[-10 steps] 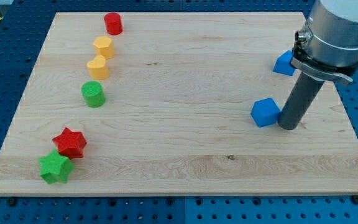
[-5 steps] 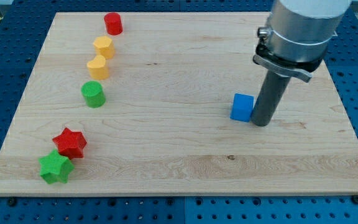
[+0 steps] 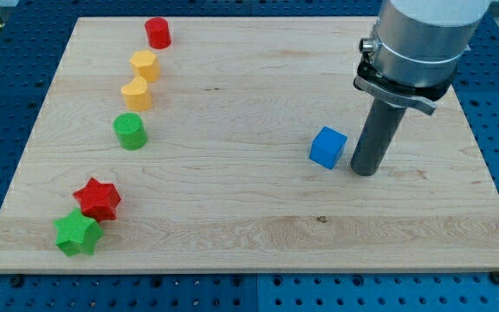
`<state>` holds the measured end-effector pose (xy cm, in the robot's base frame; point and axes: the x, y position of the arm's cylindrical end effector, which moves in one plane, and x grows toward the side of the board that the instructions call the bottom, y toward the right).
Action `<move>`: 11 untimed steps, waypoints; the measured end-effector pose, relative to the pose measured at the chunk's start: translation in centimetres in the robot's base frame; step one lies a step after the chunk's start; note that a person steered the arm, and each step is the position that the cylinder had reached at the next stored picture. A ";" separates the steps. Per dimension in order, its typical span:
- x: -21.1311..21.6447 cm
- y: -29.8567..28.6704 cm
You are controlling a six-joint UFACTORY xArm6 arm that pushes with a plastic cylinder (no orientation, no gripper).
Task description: Move the blue cube towards the green circle
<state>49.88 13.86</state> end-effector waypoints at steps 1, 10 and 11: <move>-1.6 -0.9; 0.3 -3.7; 0.3 -3.6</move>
